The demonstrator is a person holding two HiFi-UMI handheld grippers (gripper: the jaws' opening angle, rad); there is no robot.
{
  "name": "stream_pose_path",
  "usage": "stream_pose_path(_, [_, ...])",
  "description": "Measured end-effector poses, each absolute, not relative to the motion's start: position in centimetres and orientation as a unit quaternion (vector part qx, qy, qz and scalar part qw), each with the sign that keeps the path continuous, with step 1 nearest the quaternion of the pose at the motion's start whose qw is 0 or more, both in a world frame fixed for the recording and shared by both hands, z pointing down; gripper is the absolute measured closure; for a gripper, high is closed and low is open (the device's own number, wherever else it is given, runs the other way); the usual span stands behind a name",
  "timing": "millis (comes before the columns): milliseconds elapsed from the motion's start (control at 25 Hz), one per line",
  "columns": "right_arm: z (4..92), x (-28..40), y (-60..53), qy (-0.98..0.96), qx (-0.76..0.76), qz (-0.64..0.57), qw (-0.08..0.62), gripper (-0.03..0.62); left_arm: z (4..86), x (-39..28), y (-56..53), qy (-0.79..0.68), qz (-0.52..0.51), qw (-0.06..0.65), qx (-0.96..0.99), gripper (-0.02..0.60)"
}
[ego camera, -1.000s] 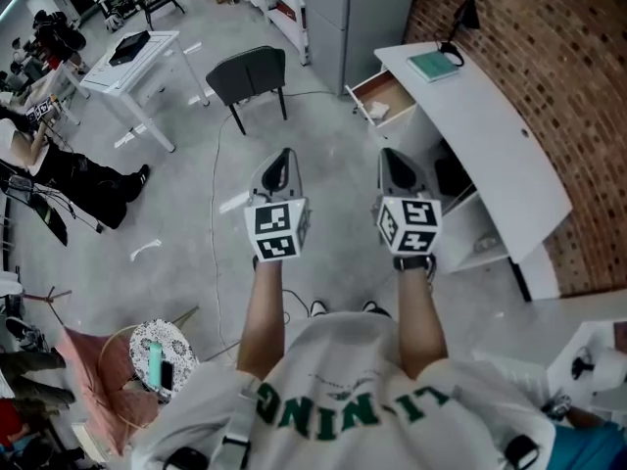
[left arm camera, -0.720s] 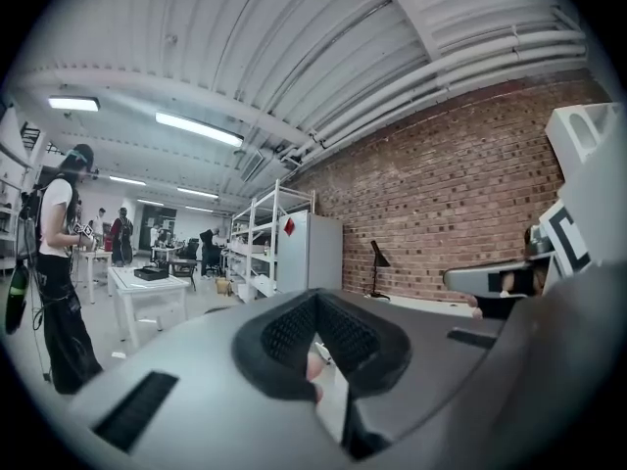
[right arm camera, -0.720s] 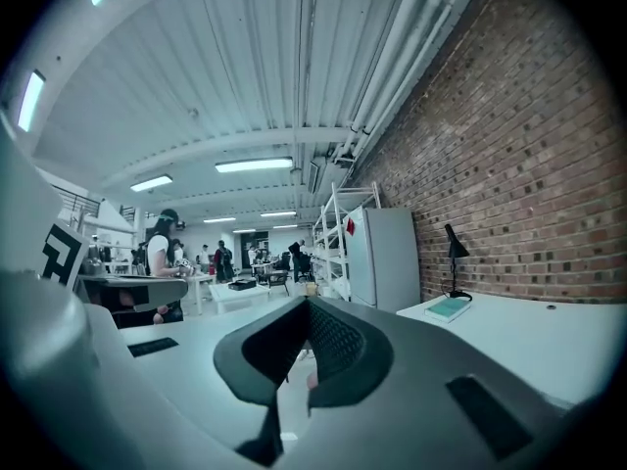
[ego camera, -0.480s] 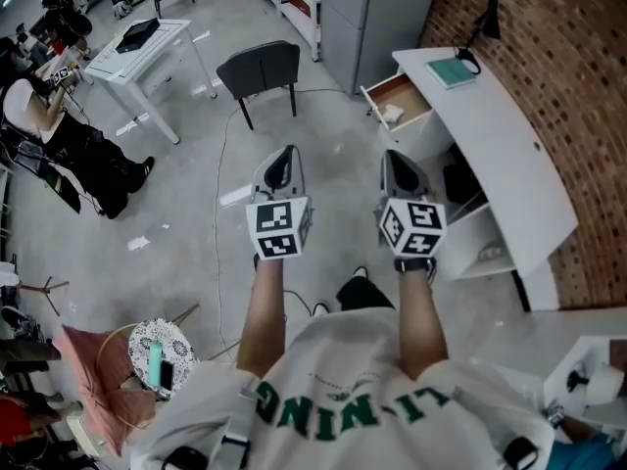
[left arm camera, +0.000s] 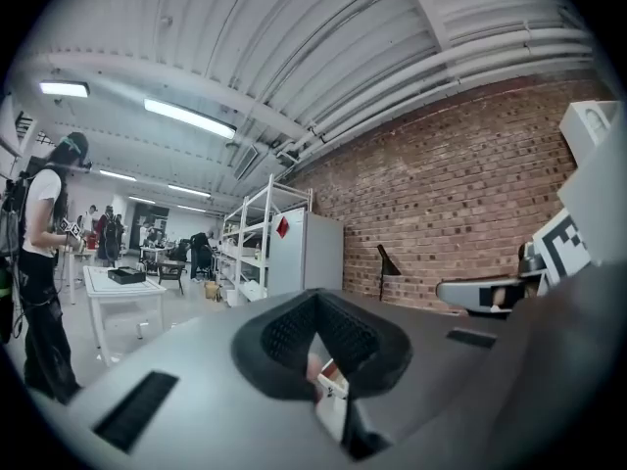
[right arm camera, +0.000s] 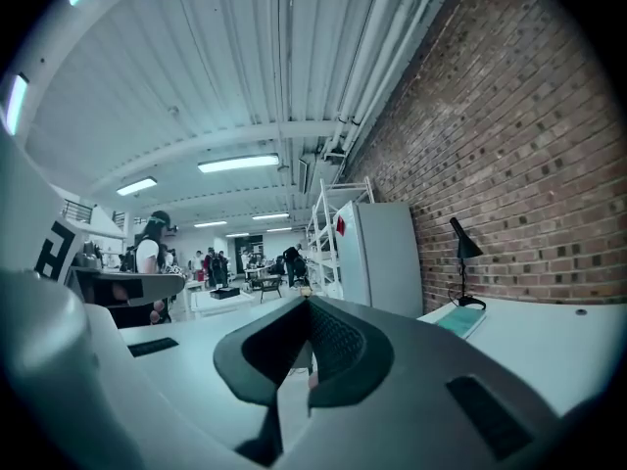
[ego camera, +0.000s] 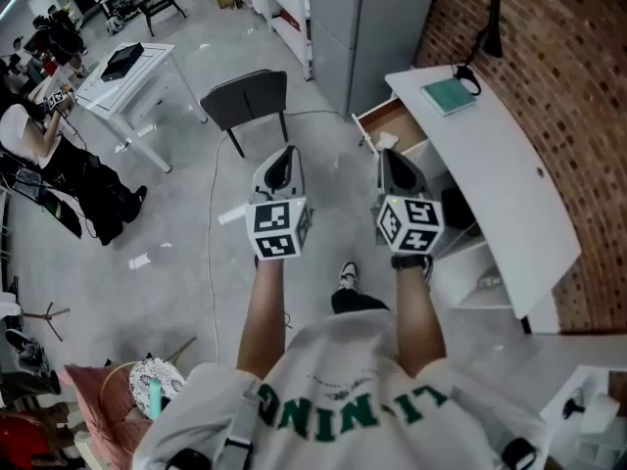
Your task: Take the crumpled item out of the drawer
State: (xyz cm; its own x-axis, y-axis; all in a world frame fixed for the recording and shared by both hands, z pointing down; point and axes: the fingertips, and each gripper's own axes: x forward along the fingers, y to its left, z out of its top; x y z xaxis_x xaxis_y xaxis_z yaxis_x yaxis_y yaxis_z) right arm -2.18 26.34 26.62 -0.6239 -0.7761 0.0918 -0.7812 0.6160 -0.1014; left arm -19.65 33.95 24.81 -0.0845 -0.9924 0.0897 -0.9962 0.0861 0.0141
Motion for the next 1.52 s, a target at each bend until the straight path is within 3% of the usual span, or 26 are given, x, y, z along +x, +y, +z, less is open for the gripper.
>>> stream_pose_path(560, [27.6, -1.5, 8.5, -0.904, 0.42, 0.079, 0.03, 0.595, 25.9, -16.2, 13.2, -0.706, 0.045, 0.044, 0.706, 0.589])
stream_pose_path(840, [31.4, 1.4, 3.9, -0.888, 0.442, 0.12, 0.036, 0.595, 29.8, -12.4, 8.2, -0.672, 0.069, 0.07, 0.734, 0.589])
stream_pose_path(1520, [39.7, 2.6, -4.9, -0.833, 0.511, 0.19, 0.098, 0.595, 36.5, -10.5, -3.8, -0.59, 0.114, 0.114, 0.791, 0.589])
